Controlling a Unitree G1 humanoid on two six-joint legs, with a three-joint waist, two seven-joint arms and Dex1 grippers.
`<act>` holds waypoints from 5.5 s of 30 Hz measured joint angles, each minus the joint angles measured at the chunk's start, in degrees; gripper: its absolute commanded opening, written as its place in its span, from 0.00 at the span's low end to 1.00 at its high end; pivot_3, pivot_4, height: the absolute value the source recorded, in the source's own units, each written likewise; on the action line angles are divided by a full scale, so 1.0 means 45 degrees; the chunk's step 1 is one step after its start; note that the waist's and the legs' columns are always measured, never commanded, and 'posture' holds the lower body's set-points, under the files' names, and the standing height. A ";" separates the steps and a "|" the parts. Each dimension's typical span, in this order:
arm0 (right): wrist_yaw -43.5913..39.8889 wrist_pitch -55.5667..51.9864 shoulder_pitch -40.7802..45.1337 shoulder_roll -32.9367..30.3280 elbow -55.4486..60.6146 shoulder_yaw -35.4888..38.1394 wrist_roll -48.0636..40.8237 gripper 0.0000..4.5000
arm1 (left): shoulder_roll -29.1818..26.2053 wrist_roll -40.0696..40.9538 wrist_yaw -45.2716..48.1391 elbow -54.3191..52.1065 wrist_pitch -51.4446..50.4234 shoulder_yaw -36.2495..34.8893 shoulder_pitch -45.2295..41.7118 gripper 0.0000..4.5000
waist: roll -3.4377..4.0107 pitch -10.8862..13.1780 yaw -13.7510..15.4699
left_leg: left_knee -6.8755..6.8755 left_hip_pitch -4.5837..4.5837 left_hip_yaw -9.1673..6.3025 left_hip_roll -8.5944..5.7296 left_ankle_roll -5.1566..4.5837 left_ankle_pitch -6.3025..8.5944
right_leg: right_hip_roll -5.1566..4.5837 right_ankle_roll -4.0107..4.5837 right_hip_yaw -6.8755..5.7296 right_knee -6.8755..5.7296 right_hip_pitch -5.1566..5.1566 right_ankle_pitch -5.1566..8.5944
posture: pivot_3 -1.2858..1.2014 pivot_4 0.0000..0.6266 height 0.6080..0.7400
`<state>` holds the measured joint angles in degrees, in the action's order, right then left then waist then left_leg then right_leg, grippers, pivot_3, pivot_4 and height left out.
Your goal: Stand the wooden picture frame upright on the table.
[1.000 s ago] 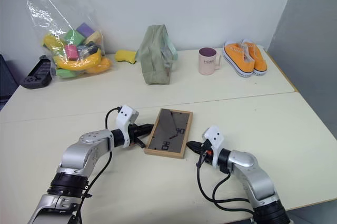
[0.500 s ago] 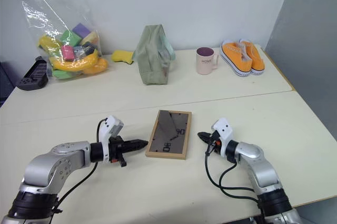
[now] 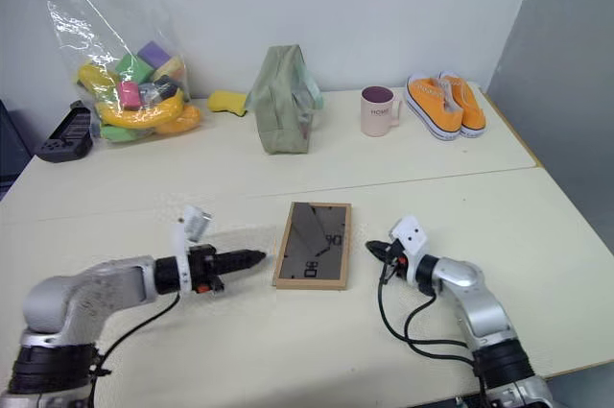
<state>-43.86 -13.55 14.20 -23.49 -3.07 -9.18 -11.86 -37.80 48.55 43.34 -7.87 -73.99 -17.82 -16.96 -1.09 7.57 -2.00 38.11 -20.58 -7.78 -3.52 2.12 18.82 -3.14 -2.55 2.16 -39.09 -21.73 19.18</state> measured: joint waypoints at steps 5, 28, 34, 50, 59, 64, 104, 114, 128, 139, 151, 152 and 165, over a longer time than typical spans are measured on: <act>-0.0434 0.0225 -0.0399 -0.0556 0.0309 -0.0003 -0.0017 0.00 | -0.0106 0.2443 -0.0602 0.0306 -0.3475 -0.1245 -0.1058 0.28 | -0.0004 -0.0003 0.0021 | 0.0005 0.0003 -0.0014 0.0000 0.0001 0.0000 | 0.0000 0.0000 -0.0011 -0.0004 0.0005 0.0000 | 0.52 0.24 1.00; -0.0504 0.0670 -0.0544 -0.0613 0.0277 -0.0043 0.0383 0.00 | -0.1736 0.8500 -0.6243 0.3207 -0.4043 -0.0452 -0.1088 0.99 | 0.0002 0.0005 0.0024 | 0.0146 0.0015 -0.0013 -0.0028 0.0008 0.0004 | 0.0000 -0.0007 0.0047 -0.0197 -0.0089 -0.0030 | 0.52 0.24 1.00; -0.0284 0.0917 -0.0366 -0.0167 0.0030 -0.0290 0.0788 0.00 | -0.0993 0.8042 -0.7066 0.3982 -0.3889 -0.0119 -0.1231 0.99 | 0.0003 0.0006 0.0031 | 0.0160 0.0029 -0.0029 -0.0027 0.0028 -0.0009 | 0.0014 -0.0008 0.0047 -0.0214 -0.0093 -0.0093 | 0.52 0.24 1.00; -0.0129 0.0957 0.0131 0.0387 -0.0206 -0.0715 0.1057 0.00 | 0.0618 0.6026 -0.6882 0.5326 -0.3554 -0.0083 -0.2331 0.99 | 0.0001 0.0004 -0.0004 | 0.0162 -0.0032 -0.0024 -0.0041 0.0032 -0.0011 | 0.0013 -0.0008 0.0050 -0.0188 -0.0120 -0.0093 | 0.52 0.24 1.00; 0.0073 0.1015 0.0555 0.1051 -0.0439 -0.0886 0.1358 0.00 | 0.1330 0.5253 -0.6387 0.5259 -0.3732 -0.0211 -0.2427 0.99 | 0.0001 0.0002 0.0045 | 0.0165 -0.0029 -0.0036 -0.0044 0.0033 -0.0011 | 0.0004 -0.0008 0.0051 -0.0183 -0.0123 -0.0093 | 0.52 0.24 1.00; 0.0136 0.0949 0.0557 0.1228 -0.0439 -0.0885 0.1361 0.00 | 0.1485 0.4799 -0.6131 0.5285 -0.3819 -0.0369 -0.2515 0.99 | 0.0001 0.0002 0.0042 | 0.0164 -0.0029 -0.0046 -0.0050 0.0033 -0.0011 | 0.0002 -0.0009 0.0050 -0.0185 -0.0119 -0.0093 | 0.52 0.24 1.00; 0.0322 0.0778 0.0933 0.1764 -0.0922 -0.1210 0.1358 0.00 | 0.0628 0.4468 -0.5176 0.7159 -0.4043 -0.0958 -0.2923 0.99 | 0.0002 0.0004 -0.0230 | 0.0152 -0.0029 -0.0361 -0.0198 0.0037 -0.0010 | 0.0012 -0.0009 0.0052 -0.0185 -0.0133 -0.0093 | 0.52 0.24 1.00; 0.0323 0.0921 0.0933 0.1745 -0.0923 -0.1211 0.1359 0.00 | 0.0403 0.4615 -0.4810 0.7209 -0.4055 -0.0616 -0.2920 0.75 | 0.0003 0.0005 -0.0225 | 0.0151 -0.0031 -0.0372 -0.0201 0.0038 -0.0010 | 0.0011 -0.0009 0.0056 -0.0183 -0.0136 -0.0093 | 0.52 0.24 1.00; 0.0318 0.0941 0.0934 0.1711 -0.1018 -0.1211 0.1358 0.00 | 0.0400 0.5215 -0.5039 0.7211 -0.4057 -0.0615 -0.2954 0.28 | 0.0003 0.0005 -0.0209 | 0.0152 -0.0032 -0.0377 -0.0203 0.0040 -0.0009 | 0.0009 -0.0009 0.0060 -0.0182 -0.0136 -0.0093 | 0.52 0.24 1.00; 0.0318 0.0968 0.0934 0.1667 -0.1019 -0.1210 0.1359 0.00 | 0.0461 0.6207 -0.6124 0.6730 -0.4055 -0.0373 -0.2955 0.28 | 0.0003 0.0006 -0.0201 | 0.0152 -0.0040 -0.0382 -0.0204 0.0041 -0.0008 | 0.0005 -0.0009 0.0070 -0.0181 -0.0136 -0.0093 | 0.52 0.24 1.00; -0.0320 0.1180 0.0467 0.0269 -0.0717 -0.0611 0.0961 0.00 | 0.0421 0.5863 -0.4129 0.2516 -0.1963 -0.0855 -0.3712 0.28 | -0.0001 0.0009 -0.0160 | 0.0152 -0.0051 -0.0372 -0.0201 0.0045 -0.0006 | 0.0002 -0.0009 0.0070 -0.0135 -0.0119 -0.0093 | 0.52 0.24 1.00; -0.0407 0.1133 0.0426 0.0049 -0.0715 -0.0438 0.0865 0.00 | -0.0042 0.5429 -0.3330 0.1727 -0.1395 -0.0580 -0.3460 0.28 | 0.0001 0.0010 -0.0159 | 0.0146 -0.0051 -0.0372 -0.0201 0.0045 -0.0006 | 0.0002 -0.0009 0.0071 -0.0133 -0.0119 -0.0094 | 0.52 0.24 1.00; -0.2039 -0.0810 0.0368 -0.2151 0.0921 0.1435 -0.1288 0.00 | -0.2804 0.0465 0.1285 -0.1169 0.3944 0.1287 -0.0460 0.28 | 0.0104 0.0099 0.0054 | 0.0115 -0.0055 -0.0364 -0.0200 0.0042 -0.0003 | -0.0001 -0.0024 0.0080 -0.0091 -0.0110 -0.0104 | 0.52 0.24 1.00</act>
<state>-53.03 -17.20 15.86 -33.17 1.07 -2.72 -17.65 -50.42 50.64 49.12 -13.13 -56.24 -12.03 -19.03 -0.62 8.02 -1.76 38.62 -20.83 -9.42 -4.42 2.30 18.81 -3.15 -2.66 2.52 -39.50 -22.22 18.71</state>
